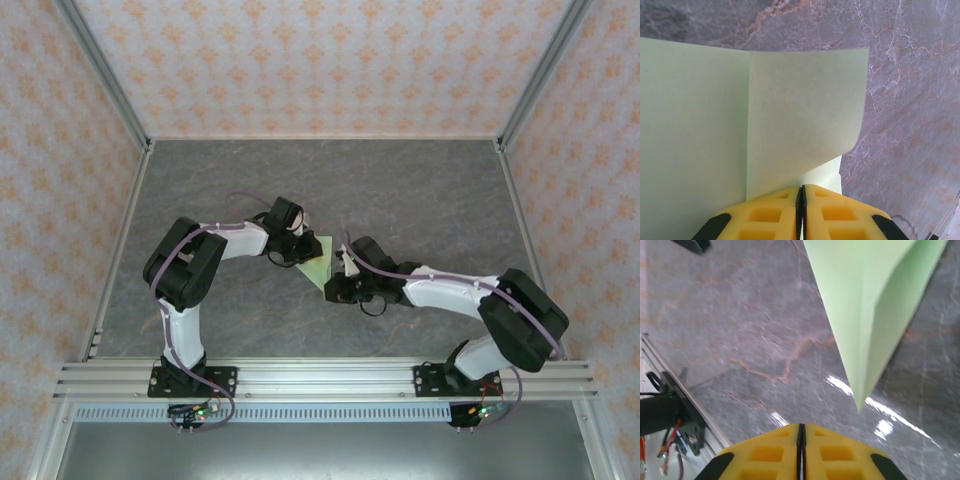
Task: Fold a paper plane with a square sheet of paper (fold left side to right side)
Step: Fourth fold the wing at the center of the table.
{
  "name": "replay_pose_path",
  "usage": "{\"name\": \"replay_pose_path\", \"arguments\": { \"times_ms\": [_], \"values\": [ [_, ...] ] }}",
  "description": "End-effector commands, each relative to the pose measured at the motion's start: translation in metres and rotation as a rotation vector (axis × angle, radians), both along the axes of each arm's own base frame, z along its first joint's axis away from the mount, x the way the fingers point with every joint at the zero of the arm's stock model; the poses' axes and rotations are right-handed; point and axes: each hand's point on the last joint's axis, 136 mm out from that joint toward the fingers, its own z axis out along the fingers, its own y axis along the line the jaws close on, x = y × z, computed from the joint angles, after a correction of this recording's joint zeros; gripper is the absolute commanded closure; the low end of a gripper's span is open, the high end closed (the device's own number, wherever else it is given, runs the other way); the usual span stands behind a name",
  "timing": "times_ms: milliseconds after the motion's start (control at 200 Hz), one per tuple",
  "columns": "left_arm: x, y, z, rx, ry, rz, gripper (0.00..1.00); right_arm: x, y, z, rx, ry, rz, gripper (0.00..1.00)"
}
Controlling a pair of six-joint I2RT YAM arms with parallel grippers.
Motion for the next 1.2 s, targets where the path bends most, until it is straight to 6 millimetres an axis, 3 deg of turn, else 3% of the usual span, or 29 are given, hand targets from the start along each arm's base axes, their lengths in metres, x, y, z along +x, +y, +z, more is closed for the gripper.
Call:
{"name": "replay_pose_path", "arguments": {
  "times_ms": [0, 205, 360, 490, 751, 981, 1001, 1196],
  "values": [
    [-0.022, 0.024, -0.034, 0.125, 0.089, 0.03, 0.87, 0.03, 0.01, 0.008, 0.04, -0.051, -0.095, 0.91],
    [-0.022, 0.023, -0.032, 0.123, 0.085, 0.027, 0.87, 0.052, 0.022, -0.013, 0.009, -0.027, -0.152, 0.95],
    [-0.023, 0.023, -0.03, 0.123, 0.083, 0.024, 0.87, 0.06, 0.012, -0.033, -0.066, -0.011, -0.221, 0.95],
    [-0.02, 0.024, -0.027, 0.128, 0.07, 0.02, 0.87, 0.051, -0.005, -0.053, -0.145, 0.035, -0.247, 0.95],
    [-0.003, 0.024, -0.019, 0.114, 0.04, 0.028, 0.87, 0.011, -0.04, -0.096, -0.281, 0.166, -0.242, 0.96],
    [0.01, 0.016, 0.008, 0.07, -0.021, 0.008, 0.85, -0.005, -0.052, -0.113, -0.302, 0.221, -0.252, 0.99],
    [0.013, 0.014, 0.023, 0.051, -0.055, 0.007, 0.85, -0.006, -0.052, -0.114, -0.302, 0.225, -0.253, 0.99],
    [0.01, 0.013, 0.067, -0.007, -0.156, 0.004, 0.83, -0.006, -0.052, -0.117, -0.295, 0.237, -0.257, 1.0]
  ]
}}
